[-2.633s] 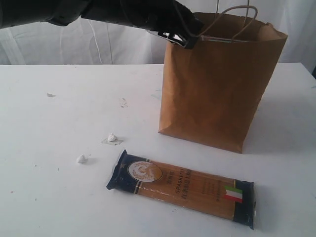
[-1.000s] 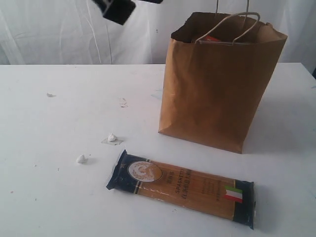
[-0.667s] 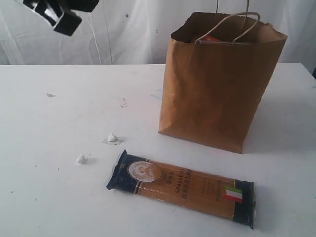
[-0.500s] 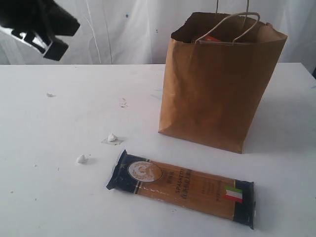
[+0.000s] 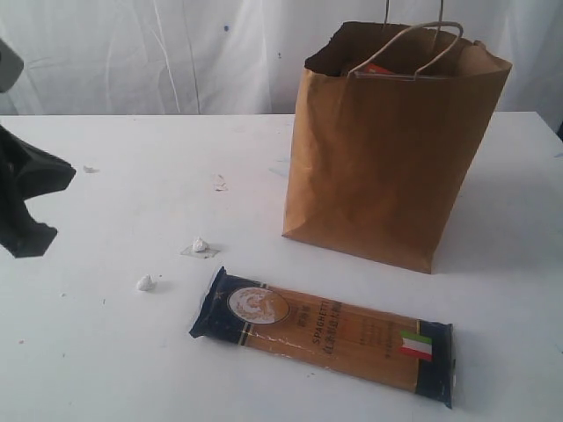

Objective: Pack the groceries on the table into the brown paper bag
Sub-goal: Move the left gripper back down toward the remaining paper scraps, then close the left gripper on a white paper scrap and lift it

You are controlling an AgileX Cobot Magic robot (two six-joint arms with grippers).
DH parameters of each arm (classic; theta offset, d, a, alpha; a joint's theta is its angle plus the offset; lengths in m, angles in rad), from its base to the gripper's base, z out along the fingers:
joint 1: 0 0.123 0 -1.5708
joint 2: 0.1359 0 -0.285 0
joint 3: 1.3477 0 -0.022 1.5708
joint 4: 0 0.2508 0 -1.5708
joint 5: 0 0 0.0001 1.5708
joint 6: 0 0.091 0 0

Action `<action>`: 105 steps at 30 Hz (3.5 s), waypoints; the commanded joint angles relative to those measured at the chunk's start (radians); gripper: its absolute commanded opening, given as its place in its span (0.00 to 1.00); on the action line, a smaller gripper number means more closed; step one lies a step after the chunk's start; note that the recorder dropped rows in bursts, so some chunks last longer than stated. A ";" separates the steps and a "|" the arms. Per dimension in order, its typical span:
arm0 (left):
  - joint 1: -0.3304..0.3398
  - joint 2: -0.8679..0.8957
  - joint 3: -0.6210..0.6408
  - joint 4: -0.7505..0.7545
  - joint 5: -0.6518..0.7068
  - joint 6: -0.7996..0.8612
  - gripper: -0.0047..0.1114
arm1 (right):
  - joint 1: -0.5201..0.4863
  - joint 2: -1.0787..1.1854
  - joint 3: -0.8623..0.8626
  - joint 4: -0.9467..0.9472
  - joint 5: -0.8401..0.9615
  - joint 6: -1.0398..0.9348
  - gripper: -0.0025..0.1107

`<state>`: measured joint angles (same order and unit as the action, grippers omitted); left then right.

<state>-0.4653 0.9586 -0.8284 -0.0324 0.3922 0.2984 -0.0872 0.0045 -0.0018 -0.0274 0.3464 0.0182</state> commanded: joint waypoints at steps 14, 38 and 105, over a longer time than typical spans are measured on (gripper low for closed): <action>0.004 0.025 0.185 0.000 -0.059 -0.004 0.04 | -0.003 -0.004 0.002 -0.003 -0.004 0.003 0.02; 0.004 0.070 0.271 0.000 -0.261 0.071 0.45 | -0.003 -0.004 0.002 -0.003 -0.004 0.003 0.02; 0.004 1.014 -0.466 -0.085 -0.099 0.018 0.46 | -0.003 -0.004 0.002 -0.003 -0.004 0.003 0.02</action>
<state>-0.4653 1.9648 -1.2876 -0.1119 0.3116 0.3151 -0.0872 0.0045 -0.0018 -0.0274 0.3464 0.0182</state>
